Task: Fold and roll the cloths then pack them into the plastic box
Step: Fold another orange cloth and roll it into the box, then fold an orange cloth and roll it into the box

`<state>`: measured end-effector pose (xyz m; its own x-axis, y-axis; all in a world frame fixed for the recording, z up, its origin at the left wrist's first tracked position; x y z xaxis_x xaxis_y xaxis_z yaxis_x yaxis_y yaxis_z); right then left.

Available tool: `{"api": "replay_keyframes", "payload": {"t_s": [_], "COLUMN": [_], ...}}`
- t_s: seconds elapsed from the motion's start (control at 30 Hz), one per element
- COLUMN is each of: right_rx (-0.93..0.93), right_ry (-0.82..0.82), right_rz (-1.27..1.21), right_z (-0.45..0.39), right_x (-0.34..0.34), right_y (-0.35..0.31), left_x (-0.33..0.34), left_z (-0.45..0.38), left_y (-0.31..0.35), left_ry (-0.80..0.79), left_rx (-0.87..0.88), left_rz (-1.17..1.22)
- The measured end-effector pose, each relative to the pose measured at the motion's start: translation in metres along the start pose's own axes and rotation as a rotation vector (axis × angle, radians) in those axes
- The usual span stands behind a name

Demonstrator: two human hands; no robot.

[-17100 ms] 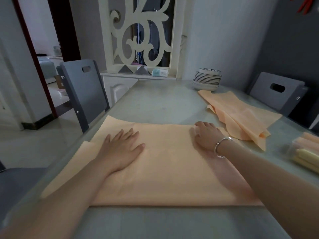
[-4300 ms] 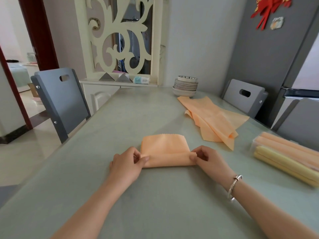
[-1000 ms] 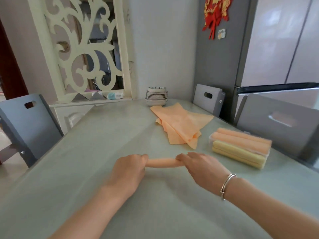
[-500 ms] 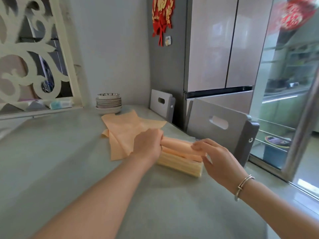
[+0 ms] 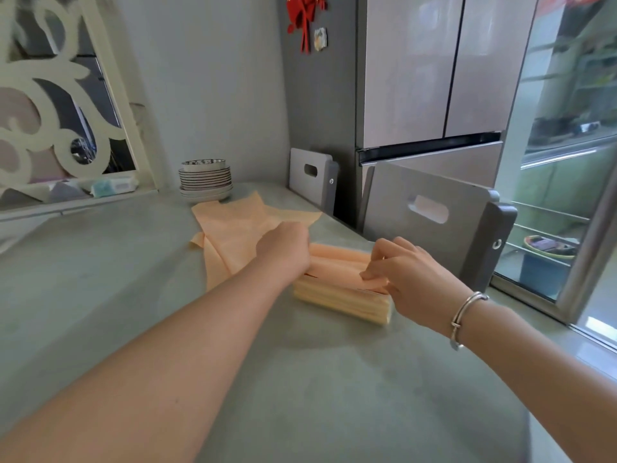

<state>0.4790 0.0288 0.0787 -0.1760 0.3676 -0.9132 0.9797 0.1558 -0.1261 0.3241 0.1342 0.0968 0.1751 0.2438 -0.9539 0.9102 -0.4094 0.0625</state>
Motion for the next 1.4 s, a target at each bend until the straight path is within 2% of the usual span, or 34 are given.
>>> {"api": "replay_keyframes", "payload": {"t_s": [0.3, 0.5, 0.83, 0.93, 1.13, 1.27, 1.4], "right_rx": [-0.002, 0.050, 0.251, 0.288, 0.287, 0.216, 0.085], "right_ry": [-0.107, -0.262, -0.223, -0.127, -0.023, 0.012, -0.019], "right_rz": [0.083, 0.016, -0.014, -0.006, 0.066, 0.034, -0.110], "right_z": [-0.006, 0.000, 0.017, 0.007, -0.005, -0.019, -0.039], "right_x": [-0.002, -0.005, -0.004, -0.004, -0.002, 0.003, 0.024], "right_y": [-0.005, -0.004, -0.005, -0.009, -0.032, -0.071, -0.125], "left_x": [0.003, 0.002, 0.017, 0.015, 0.000, -0.008, -0.003], "left_z": [-0.002, 0.027, 0.039, 0.039, 0.053, 0.078, 0.117], "left_y": [0.001, 0.005, 0.001, -0.007, -0.046, -0.102, -0.179], "left_ry": [-0.234, -0.222, -0.235, -0.192, 0.031, 0.118, 0.155], "left_rx": [0.001, 0.173, 0.166, 0.127, 0.054, -0.163, -0.297], "left_rz": [0.080, -0.084, -0.013, 0.101, 0.270, 0.476, 0.421]}}
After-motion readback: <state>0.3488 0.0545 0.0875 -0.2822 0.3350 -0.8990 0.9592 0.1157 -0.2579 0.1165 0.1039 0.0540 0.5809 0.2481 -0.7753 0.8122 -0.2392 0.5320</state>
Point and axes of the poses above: each hand's wrist, its own z-axis away from the middle knuckle, its own x-axis out of the palm, y = z × x, the point moved 4 cm from there along -z, towards the middle knuckle, and after that the axes turned 10 degrees about x, right-handed, at the moved point
